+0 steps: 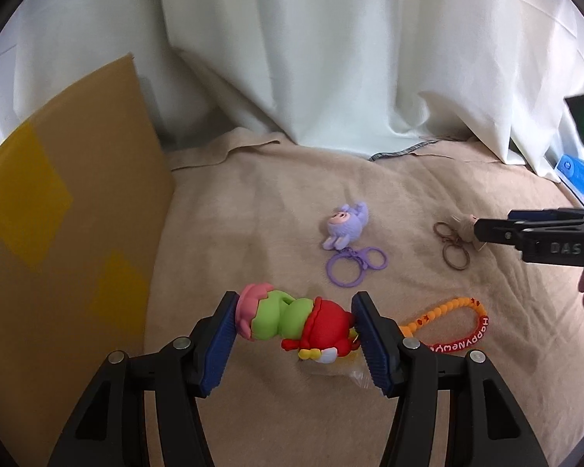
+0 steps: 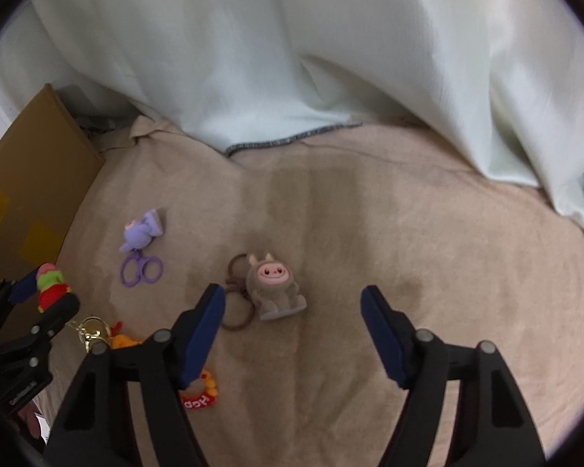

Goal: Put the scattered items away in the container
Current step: 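Grasp the green-red doll keychain with the left tool while the right tool grasps the pig keychain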

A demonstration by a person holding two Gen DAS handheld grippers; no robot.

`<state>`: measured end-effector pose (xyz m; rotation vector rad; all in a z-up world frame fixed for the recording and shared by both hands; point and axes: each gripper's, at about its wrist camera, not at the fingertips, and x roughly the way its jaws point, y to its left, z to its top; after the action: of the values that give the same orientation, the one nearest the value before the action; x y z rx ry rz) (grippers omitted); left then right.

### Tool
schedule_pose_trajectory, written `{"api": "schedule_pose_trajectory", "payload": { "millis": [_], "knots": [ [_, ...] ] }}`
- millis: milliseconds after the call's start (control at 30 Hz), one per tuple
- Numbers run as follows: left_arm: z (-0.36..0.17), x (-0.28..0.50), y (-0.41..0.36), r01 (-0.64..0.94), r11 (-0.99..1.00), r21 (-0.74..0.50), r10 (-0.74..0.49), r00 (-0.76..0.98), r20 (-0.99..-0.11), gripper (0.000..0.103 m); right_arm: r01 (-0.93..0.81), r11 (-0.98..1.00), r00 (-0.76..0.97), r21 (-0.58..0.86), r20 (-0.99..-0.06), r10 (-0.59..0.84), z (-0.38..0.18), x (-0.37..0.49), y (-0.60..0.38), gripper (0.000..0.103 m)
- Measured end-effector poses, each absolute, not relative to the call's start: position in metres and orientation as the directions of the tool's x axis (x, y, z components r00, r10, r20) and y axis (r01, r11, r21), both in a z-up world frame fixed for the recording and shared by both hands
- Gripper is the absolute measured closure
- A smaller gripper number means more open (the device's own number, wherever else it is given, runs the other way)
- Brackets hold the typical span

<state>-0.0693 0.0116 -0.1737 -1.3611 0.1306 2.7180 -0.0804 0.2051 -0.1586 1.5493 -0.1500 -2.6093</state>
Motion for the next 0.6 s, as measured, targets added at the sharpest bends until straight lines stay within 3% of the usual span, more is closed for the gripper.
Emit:
{"api": "schedule_pose_trajectory", "payload": {
  "millis": [133,533,600],
  "knots": [
    [-0.169,-0.069,0.006,-0.115,-0.993,0.021,0.052,-0.597,-0.8,0.044,0.052,-0.991,-0.457,0.12,-0.88,-0.13,-0.166,-0.084,0.202,0.037],
    [-0.162,-0.071,0.001,-0.111,-0.994,0.017,0.053,-0.6,-0.798,0.044,0.072,-0.995,-0.45,0.074,-0.888,-0.099,-0.173,-0.09,0.194,0.038],
    [-0.161,-0.072,0.002,-0.107,-0.994,0.012,0.055,-0.599,-0.799,0.044,0.08,-0.995,-0.455,0.058,-0.886,-0.088,-0.174,-0.089,0.192,0.046]
  ]
}}
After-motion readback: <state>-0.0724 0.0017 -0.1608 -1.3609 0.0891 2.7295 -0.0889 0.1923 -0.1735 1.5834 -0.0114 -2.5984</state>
